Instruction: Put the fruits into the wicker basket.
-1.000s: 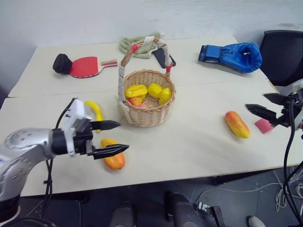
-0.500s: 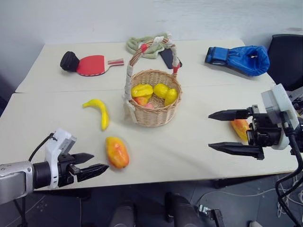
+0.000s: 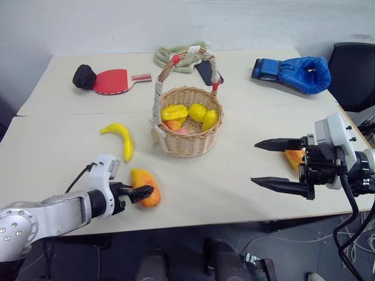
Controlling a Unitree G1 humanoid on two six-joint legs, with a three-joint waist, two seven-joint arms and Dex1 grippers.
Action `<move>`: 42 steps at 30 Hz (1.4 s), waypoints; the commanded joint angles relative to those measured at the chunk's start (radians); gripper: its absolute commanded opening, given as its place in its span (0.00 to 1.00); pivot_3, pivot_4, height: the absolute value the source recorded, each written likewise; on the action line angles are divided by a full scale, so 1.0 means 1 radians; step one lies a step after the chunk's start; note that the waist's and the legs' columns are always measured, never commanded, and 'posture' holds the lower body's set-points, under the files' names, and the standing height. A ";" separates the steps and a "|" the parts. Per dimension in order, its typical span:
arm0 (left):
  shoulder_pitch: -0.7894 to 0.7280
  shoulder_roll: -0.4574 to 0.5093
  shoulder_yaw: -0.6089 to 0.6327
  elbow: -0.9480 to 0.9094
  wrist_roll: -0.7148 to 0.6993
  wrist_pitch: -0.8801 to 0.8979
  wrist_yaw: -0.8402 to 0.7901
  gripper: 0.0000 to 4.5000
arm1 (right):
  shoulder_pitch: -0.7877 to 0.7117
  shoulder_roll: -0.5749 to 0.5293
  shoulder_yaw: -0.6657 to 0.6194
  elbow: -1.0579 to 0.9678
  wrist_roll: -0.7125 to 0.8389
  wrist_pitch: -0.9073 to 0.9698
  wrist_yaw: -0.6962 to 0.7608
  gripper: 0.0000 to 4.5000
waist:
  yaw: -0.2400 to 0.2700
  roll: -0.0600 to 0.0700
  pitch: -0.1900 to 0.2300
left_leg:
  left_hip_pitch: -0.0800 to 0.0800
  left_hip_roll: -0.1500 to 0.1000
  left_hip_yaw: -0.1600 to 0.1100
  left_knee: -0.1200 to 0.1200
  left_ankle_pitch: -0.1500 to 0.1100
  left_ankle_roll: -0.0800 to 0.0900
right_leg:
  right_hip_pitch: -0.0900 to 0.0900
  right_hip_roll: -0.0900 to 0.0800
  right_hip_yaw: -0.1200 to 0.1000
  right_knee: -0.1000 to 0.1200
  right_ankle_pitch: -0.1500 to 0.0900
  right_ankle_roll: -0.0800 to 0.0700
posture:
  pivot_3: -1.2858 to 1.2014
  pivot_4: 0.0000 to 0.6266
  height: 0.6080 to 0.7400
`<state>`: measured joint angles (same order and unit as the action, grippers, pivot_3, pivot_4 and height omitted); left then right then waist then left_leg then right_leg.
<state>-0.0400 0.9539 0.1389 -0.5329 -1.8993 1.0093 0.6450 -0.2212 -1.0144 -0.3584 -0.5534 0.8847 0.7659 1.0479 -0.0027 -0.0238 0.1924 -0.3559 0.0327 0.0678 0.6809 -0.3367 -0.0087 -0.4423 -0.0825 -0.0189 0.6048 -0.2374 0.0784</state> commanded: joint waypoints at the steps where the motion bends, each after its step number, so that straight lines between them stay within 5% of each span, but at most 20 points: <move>1: -0.030 -0.005 -0.088 0.023 -0.058 -0.089 0.131 1.00 | -0.003 -0.003 -0.028 -0.041 0.021 -0.009 -0.027 0.99 | 0.002 0.000 0.000 | 0.000 0.000 0.000 0.000 0.000 0.000 | 0.000 0.000 0.000 0.000 0.000 0.000 | 0.52 0.24 1.00; 6: -0.096 -0.016 -0.157 0.083 -0.031 -0.113 0.161 0.88 | -0.015 -0.007 -0.029 -0.047 0.034 -0.005 -0.056 1.00 | 0.007 0.000 0.000 | 0.003 -0.001 0.001 0.000 0.000 0.000 | 0.003 0.002 -0.003 0.000 -0.001 -0.002 | 0.52 0.24 1.00; 11: -0.126 0.021 -0.166 0.099 -0.012 -0.084 0.118 0.59 | -0.001 -0.011 -0.036 -0.058 0.041 -0.007 -0.071 1.00 | 0.013 0.000 0.000 | 0.004 -0.001 0.001 0.000 0.000 0.000 | 0.006 0.002 -0.005 -0.003 -0.003 -0.006 | 0.52 0.24 1.00; 20: -0.275 0.087 -0.077 0.022 0.196 0.005 -0.457 0.59 | 0.016 -0.003 -0.030 -0.059 0.039 -0.018 -0.083 1.00 | 0.020 0.000 0.000 | 0.001 -0.001 0.002 0.000 0.000 0.001 | 0.005 0.003 -0.009 -0.010 -0.003 -0.006 | 0.52 0.24 1.00; 25: -0.531 -0.034 -0.173 0.086 0.405 -0.006 -0.636 0.59 | 0.017 0.003 -0.024 -0.059 0.040 -0.025 -0.084 1.00 | 0.031 0.000 0.000 | 0.000 -0.001 0.008 0.000 0.000 0.002 | 0.007 0.003 -0.011 -0.013 -0.003 -0.005 | 0.52 0.24 1.00; 32: -0.784 -0.309 -0.305 0.300 0.795 -0.076 -0.673 0.59 | 0.024 0.006 -0.024 -0.076 0.037 -0.027 -0.100 1.00 | 0.027 -0.001 0.000 | 0.000 -0.002 0.007 0.001 -0.001 0.003 | 0.010 0.003 -0.011 -0.016 0.000 0.001 | 0.52 0.24 1.00; 35: -0.839 -0.418 -0.322 0.376 0.920 -0.074 -0.630 0.59 | 0.031 0.008 -0.031 -0.091 0.045 -0.024 -0.119 1.00 | 0.026 -0.001 0.001 | -0.001 -0.002 0.007 0.000 -0.002 0.004 | 0.010 0.003 -0.011 -0.018 0.008 0.014 | 0.52 0.24 1.00; 42: -0.849 -0.564 -0.300 0.429 1.100 -0.059 -0.602 0.59 | 0.067 0.014 -0.060 -0.121 0.055 -0.025 -0.162 1.00 | 0.029 -0.001 0.001 | -0.005 -0.001 0.006 0.001 -0.003 0.005 | 0.006 0.003 -0.011 -0.019 0.009 0.016 | 0.52 0.24 1.00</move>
<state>-0.8752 0.4001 -0.1912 -0.0937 -0.8343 0.9566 0.0431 -0.1571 -1.0039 -0.3704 -0.6416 0.9239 0.7560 0.8970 0.0258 -0.0249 0.1930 -0.3635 0.0313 0.0741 0.6823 -0.3394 -0.0038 -0.4384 -0.0799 -0.0301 0.5857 -0.2284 0.0944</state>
